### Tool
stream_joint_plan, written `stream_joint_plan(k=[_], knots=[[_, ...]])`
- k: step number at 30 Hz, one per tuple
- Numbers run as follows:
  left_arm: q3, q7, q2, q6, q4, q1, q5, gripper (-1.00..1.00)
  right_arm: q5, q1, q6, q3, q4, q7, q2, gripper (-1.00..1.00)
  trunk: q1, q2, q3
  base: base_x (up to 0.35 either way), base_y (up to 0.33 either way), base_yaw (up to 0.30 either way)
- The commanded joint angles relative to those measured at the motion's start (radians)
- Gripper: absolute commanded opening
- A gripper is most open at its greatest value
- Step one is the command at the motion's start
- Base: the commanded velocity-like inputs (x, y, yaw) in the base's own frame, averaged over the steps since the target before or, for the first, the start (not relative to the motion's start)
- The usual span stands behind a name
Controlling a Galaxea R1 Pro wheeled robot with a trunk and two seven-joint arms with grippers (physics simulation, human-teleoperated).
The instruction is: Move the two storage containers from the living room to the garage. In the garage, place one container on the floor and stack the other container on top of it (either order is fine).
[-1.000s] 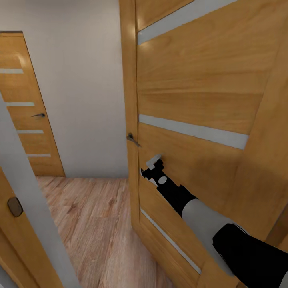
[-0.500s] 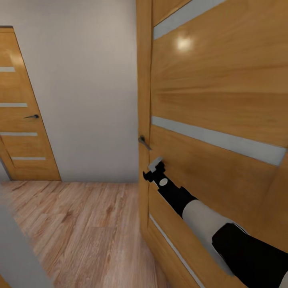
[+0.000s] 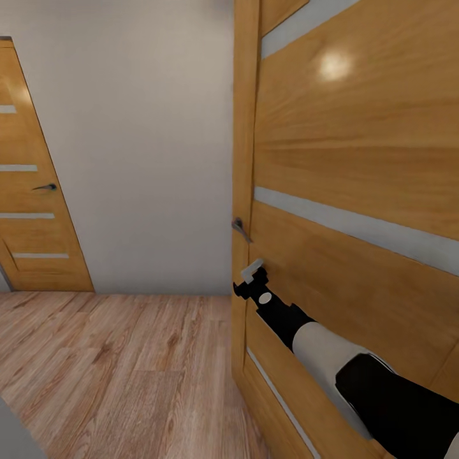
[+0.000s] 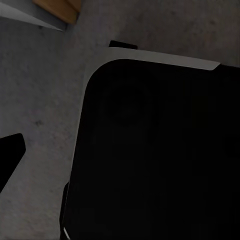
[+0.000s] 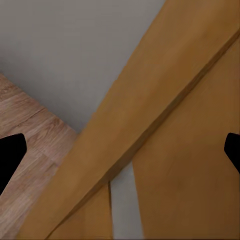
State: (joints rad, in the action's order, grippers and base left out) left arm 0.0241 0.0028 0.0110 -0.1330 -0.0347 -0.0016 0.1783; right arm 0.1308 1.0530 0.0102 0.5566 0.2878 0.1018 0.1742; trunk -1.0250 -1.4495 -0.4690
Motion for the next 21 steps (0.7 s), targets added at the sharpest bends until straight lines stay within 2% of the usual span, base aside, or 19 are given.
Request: stream_joint_plan(k=[1, 5, 7, 9, 11, 14, 17, 21], knots=[[0.002, 0.0, 0.0, -0.002, -0.001, 0.0, 0.004, 1.0, 0.011, 0.001, 0.001, -0.009, -0.005, 0.009, 0.0, 1.0, 0.0, 0.0, -0.001, 0.003, 0.0, 0.0], [0.002, 0.0, 0.0, -0.002, -0.001, 0.0, 0.005, 1.0, 0.012, 0.001, 0.002, -0.009, -0.009, 0.031, 0.0, 1.0, 0.0, 0.0, -0.001, 0.001, 0.0, 0.0], [0.002, 0.0, 0.0, -0.002, -0.001, 0.0, 0.006, 1.0, 0.011, 0.001, 0.007, -0.009, -0.01, 0.073, 0.0, 1.0, 0.0, 0.0, -0.001, 0.0, 0.0, 0.0], [0.002, 0.0, 0.0, -0.002, -0.001, 0.0, 0.006, 1.0, 0.011, 0.004, 0.031, -0.009, -0.016, 0.161, 0.0, 1.0, 0.0, 0.0, -0.001, 0.0, 0.0, 0.0], [0.002, 0.0, 0.0, -0.002, -0.001, 0.0, 0.006, 1.0, 0.011, 0.005, 0.057, -0.009, -0.02, 0.219, 0.0, 1.0, 0.0, 0.0, -0.001, 0.0, 0.0, 0.0], [0.002, 0.0, 0.0, -0.002, -0.001, 0.0, 0.006, 1.0, 0.011, 0.005, 0.077, -0.009, -0.023, 0.259, 0.0, 1.0, 0.0, 0.0, -0.001, 0.0, 0.0, 0.0], [0.002, 0.0, 0.0, -0.002, -0.001, 0.0, 0.006, 1.0, 0.01, 0.005, 0.081, -0.009, -0.031, 0.245, 0.0, 1.0, 0.0, 0.0, -0.001, 0.0, 0.0, 0.0], [0.002, 0.0, 0.0, -0.002, -0.001, 0.0, 0.006, 1.0, 0.01, 0.005, 0.08, -0.01, -0.051, 0.169, 0.0, 1.0, 0.0, 0.0, -0.001, 0.0, 0.0, 0.0]])
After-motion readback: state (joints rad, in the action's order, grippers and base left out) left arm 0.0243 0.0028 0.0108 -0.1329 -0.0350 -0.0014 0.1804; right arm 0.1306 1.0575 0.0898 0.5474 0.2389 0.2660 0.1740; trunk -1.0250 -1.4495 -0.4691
